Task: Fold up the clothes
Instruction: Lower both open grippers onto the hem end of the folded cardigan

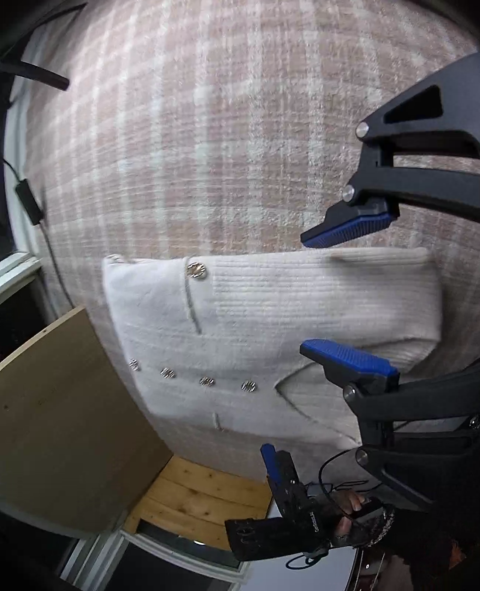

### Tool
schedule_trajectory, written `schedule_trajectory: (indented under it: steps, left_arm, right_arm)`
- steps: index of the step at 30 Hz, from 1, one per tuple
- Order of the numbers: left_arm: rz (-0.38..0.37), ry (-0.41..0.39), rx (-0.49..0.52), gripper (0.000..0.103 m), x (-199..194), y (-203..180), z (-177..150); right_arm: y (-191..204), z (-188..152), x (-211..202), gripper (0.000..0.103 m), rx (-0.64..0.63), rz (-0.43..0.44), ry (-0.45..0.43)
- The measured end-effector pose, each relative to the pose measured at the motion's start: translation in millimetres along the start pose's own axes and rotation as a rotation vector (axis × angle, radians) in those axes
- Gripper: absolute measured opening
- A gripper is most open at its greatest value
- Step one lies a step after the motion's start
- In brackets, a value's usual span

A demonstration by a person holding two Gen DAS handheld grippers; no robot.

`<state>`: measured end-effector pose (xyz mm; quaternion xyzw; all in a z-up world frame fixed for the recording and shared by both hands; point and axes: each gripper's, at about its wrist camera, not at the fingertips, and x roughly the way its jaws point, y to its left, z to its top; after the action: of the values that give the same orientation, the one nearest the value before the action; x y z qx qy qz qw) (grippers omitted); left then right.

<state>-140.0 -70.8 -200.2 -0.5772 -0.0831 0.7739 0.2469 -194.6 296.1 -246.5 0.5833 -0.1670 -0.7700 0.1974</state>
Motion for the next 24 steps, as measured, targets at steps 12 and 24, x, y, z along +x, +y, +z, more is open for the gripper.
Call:
schedule_trajectory:
  steps: [12, 24]
  left_arm:
    - [0.056, 0.081, 0.064, 0.054, 27, -24, -5]
    - [0.068, 0.085, 0.076, 0.055, 30, -29, -8]
  right_arm:
    - [7, -15, 24, 0.055, -0.034, -0.037, -0.015]
    - [17, -55, 17, 0.068, -0.095, -0.051, -0.021]
